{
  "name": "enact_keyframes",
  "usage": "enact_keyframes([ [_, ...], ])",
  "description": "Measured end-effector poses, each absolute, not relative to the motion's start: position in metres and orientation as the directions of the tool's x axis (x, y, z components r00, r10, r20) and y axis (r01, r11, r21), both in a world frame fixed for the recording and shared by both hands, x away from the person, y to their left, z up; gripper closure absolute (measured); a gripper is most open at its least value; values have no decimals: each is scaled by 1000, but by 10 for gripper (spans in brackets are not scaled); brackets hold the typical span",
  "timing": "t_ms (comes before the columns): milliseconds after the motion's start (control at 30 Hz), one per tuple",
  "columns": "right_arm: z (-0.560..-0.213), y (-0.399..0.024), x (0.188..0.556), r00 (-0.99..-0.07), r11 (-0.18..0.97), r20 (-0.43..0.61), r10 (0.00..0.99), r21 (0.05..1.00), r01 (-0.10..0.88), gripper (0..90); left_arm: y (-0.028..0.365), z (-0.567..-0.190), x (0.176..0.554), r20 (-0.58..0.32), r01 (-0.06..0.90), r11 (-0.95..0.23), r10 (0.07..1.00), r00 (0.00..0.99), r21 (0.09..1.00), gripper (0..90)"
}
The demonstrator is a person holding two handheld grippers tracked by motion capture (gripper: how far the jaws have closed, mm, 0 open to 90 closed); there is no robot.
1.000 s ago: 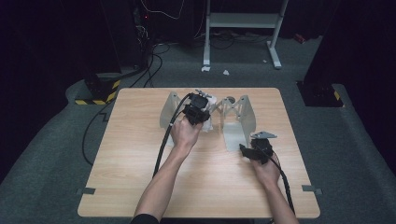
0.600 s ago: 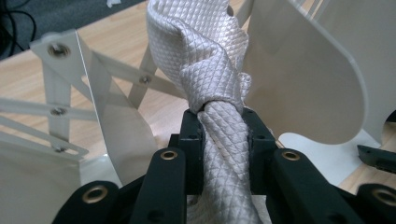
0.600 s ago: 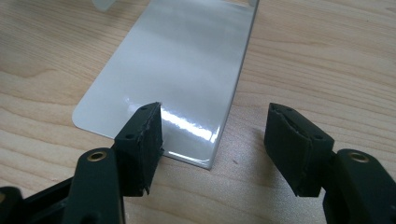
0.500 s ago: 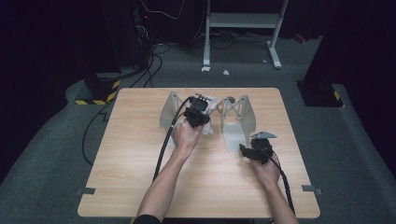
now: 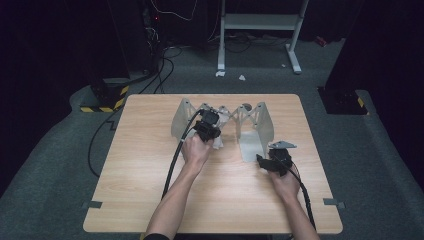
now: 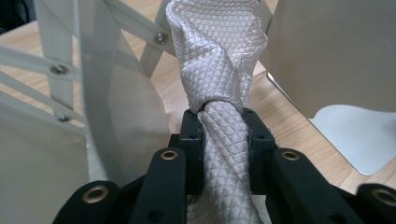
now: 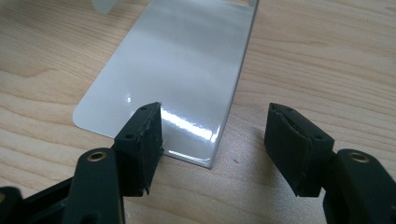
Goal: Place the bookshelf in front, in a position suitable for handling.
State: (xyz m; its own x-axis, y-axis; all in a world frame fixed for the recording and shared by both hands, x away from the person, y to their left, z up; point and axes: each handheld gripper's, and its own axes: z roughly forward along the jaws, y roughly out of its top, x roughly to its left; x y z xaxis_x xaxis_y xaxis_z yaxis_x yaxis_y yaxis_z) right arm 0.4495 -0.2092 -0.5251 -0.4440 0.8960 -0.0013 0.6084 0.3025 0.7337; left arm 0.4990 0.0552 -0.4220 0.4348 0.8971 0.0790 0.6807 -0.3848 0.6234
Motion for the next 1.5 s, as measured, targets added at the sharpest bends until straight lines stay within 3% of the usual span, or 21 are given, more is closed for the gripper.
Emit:
enact_keyframes([
  [333, -525, -209, 449, -445, 303, -1, 895, 734, 608, 370, 53, -442, 498, 109, 697, -408, 896, 431, 590, 741],
  [667, -525, -209, 449, -446, 305, -3, 895, 733, 607, 372, 47, -449, 504, 49, 708, -384, 894, 444, 593, 739],
  [933, -525, -206, 446, -467, 310, 2, 884, 745, 591, 596, 47, -424, 511, 47, 684, -367, 898, 438, 631, 739],
  [1200, -524, -207, 445, -449, 294, 7, 893, 747, 597, 685, 45, -397, 519, 44, 661, -351, 900, 434, 663, 739],
  [1500, -524, -207, 444, -454, 296, 9, 891, 747, 595, 727, 43, -379, 525, 49, 636, -343, 900, 432, 691, 738],
])
